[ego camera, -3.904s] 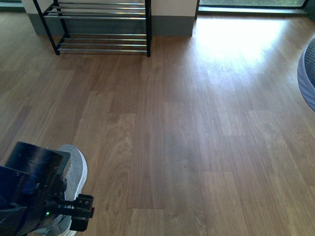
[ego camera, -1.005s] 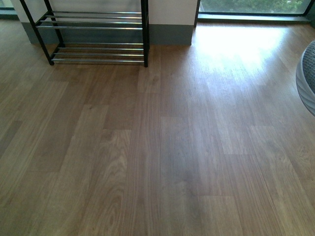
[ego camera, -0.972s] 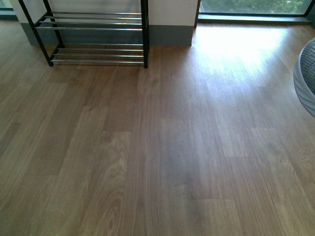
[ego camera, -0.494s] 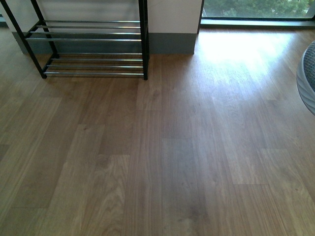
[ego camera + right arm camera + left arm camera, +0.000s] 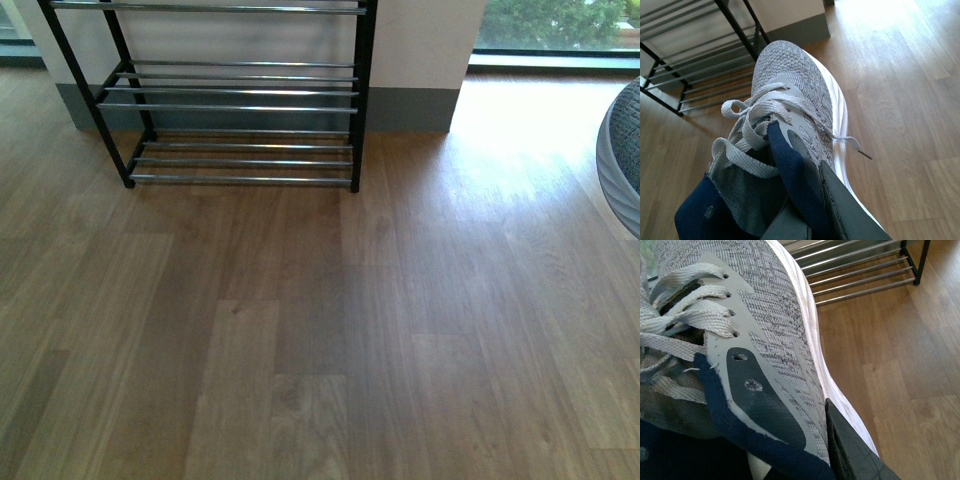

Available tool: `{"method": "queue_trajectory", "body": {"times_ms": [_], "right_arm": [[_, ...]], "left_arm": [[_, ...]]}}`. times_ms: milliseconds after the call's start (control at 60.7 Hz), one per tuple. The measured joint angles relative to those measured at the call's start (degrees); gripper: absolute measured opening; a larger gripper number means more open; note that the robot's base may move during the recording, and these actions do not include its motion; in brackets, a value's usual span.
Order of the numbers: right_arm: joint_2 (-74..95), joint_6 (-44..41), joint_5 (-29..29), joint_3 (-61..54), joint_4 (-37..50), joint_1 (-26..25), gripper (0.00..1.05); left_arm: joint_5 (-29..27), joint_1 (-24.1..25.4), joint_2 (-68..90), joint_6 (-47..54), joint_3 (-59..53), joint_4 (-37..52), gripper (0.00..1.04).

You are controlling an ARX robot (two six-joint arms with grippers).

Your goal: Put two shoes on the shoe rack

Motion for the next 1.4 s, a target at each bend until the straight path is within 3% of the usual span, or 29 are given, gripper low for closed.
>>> {"method": "queue_trajectory", "body": {"times_ms": [1400], "right_arm": [[0.1,0.1,0.0,0.0,0.0,0.1,0.01]], "left_arm": [[-0.2,0.0,0.0,0.0,0.0,0.0,0.02]]}}
